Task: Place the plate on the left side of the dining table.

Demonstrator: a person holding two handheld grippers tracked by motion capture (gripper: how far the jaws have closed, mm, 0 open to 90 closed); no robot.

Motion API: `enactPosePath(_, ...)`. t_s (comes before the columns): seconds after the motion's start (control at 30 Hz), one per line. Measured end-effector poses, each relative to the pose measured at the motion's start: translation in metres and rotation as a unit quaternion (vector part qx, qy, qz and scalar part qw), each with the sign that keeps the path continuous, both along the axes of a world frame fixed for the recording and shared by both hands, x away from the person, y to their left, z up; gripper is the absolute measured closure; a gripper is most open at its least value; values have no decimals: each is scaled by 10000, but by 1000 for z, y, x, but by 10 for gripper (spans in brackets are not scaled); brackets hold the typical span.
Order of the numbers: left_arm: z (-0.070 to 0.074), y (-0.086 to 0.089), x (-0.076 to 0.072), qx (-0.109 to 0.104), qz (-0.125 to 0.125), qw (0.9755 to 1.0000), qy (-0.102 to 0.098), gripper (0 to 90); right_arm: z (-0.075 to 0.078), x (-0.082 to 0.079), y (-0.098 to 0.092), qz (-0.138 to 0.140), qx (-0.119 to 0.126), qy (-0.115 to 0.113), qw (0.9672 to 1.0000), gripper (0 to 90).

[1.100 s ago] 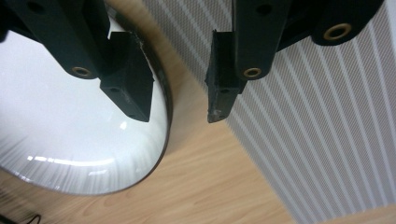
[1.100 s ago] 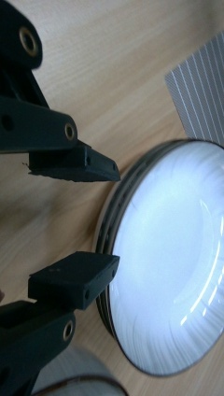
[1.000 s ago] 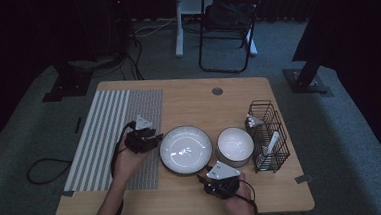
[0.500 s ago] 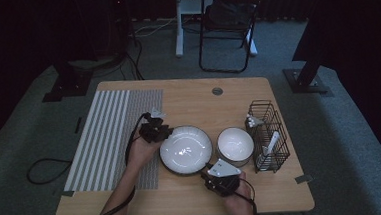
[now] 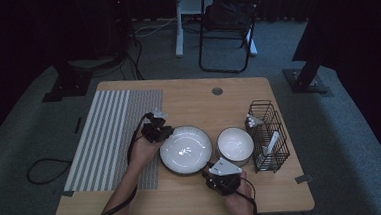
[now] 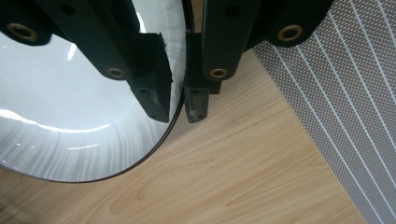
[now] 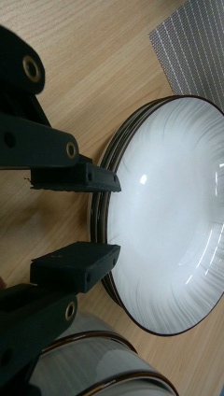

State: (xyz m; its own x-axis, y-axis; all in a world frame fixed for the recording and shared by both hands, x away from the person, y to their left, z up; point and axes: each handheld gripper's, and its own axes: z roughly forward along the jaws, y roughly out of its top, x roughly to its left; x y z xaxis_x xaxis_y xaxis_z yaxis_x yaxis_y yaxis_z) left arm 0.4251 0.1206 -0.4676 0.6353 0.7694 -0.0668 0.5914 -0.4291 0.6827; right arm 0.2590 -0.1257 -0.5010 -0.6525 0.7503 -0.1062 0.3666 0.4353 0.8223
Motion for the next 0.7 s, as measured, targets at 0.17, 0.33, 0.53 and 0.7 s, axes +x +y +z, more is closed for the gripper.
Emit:
enactPosePath(0.17,3,7,1,-238,1,9997,111,847,-2,0,1,28,-6,7,10000,638)
enactPosePath(0.33,4,17,3,-708,9,9971,283,847,-3,0,1,-2,-58,-55,10000,642)
enactPosePath(0.53,5,33,6,-1454,-55,9872,647,814,-6,0,1,-35,-37,-75,10000,652)
enactPosePath(0.7,3,36,8,-1610,-63,9835,821,798,-7,1,0,-31,-52,-89,9999,655)
